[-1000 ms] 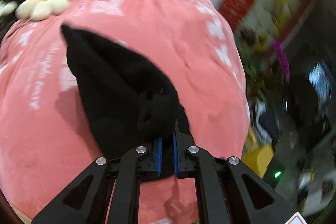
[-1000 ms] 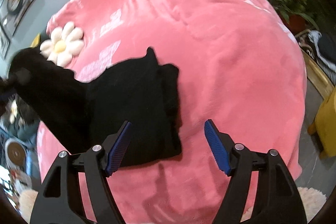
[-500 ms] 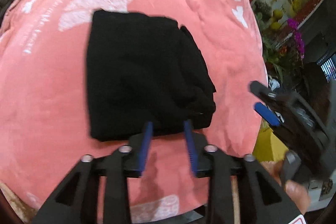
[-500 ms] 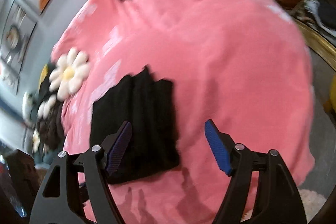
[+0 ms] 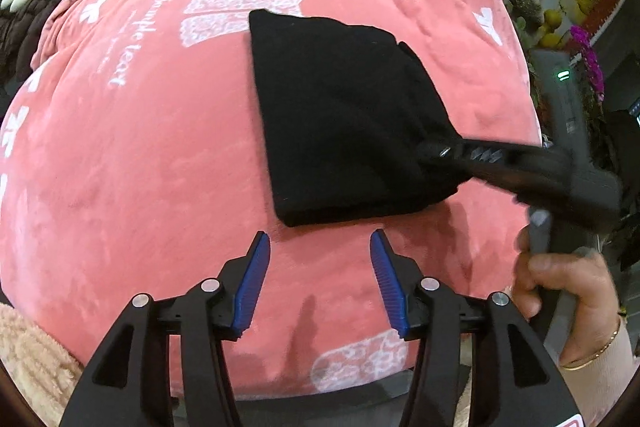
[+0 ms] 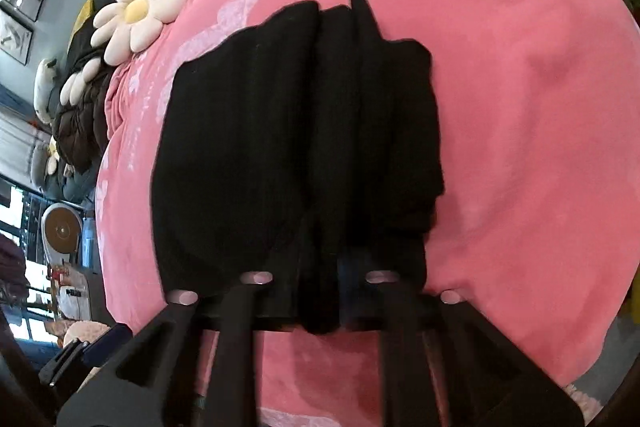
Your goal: Fold small clothes
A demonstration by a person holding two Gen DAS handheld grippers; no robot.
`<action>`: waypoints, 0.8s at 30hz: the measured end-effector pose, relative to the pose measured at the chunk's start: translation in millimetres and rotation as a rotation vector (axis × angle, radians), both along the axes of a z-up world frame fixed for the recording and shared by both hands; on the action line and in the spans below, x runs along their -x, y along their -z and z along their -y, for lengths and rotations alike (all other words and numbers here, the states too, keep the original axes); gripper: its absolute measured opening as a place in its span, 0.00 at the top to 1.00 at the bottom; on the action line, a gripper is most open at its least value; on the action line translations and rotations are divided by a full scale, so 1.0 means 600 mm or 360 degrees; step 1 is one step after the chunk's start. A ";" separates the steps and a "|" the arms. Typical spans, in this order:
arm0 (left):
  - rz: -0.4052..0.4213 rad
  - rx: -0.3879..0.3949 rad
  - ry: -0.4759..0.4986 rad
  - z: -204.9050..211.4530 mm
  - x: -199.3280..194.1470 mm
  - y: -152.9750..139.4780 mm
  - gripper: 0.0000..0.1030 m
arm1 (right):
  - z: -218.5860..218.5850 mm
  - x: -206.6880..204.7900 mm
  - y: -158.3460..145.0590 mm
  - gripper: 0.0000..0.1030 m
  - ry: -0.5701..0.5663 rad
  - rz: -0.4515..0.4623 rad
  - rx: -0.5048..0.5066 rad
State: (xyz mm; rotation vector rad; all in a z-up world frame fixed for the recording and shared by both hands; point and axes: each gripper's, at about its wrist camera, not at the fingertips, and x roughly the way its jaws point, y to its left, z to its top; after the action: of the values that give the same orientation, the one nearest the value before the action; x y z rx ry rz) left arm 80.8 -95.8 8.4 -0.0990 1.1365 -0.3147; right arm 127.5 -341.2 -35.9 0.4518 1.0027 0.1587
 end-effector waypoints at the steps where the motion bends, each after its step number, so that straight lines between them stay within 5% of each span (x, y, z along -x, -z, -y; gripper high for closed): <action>1: -0.0005 0.0009 -0.0007 -0.003 0.000 0.000 0.52 | 0.011 0.012 -0.029 0.90 0.0034 0.0089 0.0002; 3: -0.0010 0.0019 -0.0012 -0.010 -0.001 0.000 0.49 | 0.029 0.022 -0.032 0.89 0.0084 0.0125 0.0008; 6: -0.0018 0.0013 -0.0011 -0.013 -0.004 0.010 0.48 | 0.029 -0.002 0.063 0.82 0.0011 -0.0210 0.0169; 13: -0.0068 0.0031 -0.0026 -0.017 -0.022 0.028 0.48 | 0.026 -0.011 -0.038 0.74 0.0046 0.0055 0.0113; 16: -0.0096 0.0021 -0.0046 -0.014 -0.030 0.035 0.48 | 0.004 -0.072 -0.051 0.50 -0.0012 0.0083 0.0174; 19: -0.0093 0.0010 -0.0047 -0.011 -0.035 0.034 0.48 | -0.020 -0.137 -0.025 0.46 -0.0075 0.0005 0.0279; 21: -0.0089 -0.0009 -0.0044 -0.011 -0.038 0.034 0.47 | -0.033 -0.170 -0.001 0.64 -0.0131 -0.0049 0.0284; 22: -0.0091 -0.0015 -0.0044 -0.010 -0.039 0.034 0.47 | -0.036 -0.178 0.003 0.90 -0.0141 -0.0068 0.0324; 24: -0.0103 -0.0017 -0.0046 -0.010 -0.041 0.037 0.47 | -0.043 -0.178 -0.020 0.95 -0.0118 0.0012 0.0395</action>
State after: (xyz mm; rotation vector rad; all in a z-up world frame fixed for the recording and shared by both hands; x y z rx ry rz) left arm 105.5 -89.9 -14.0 -0.1168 1.1996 -0.2814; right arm 234.3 -315.3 -23.8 0.1877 1.0172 0.1008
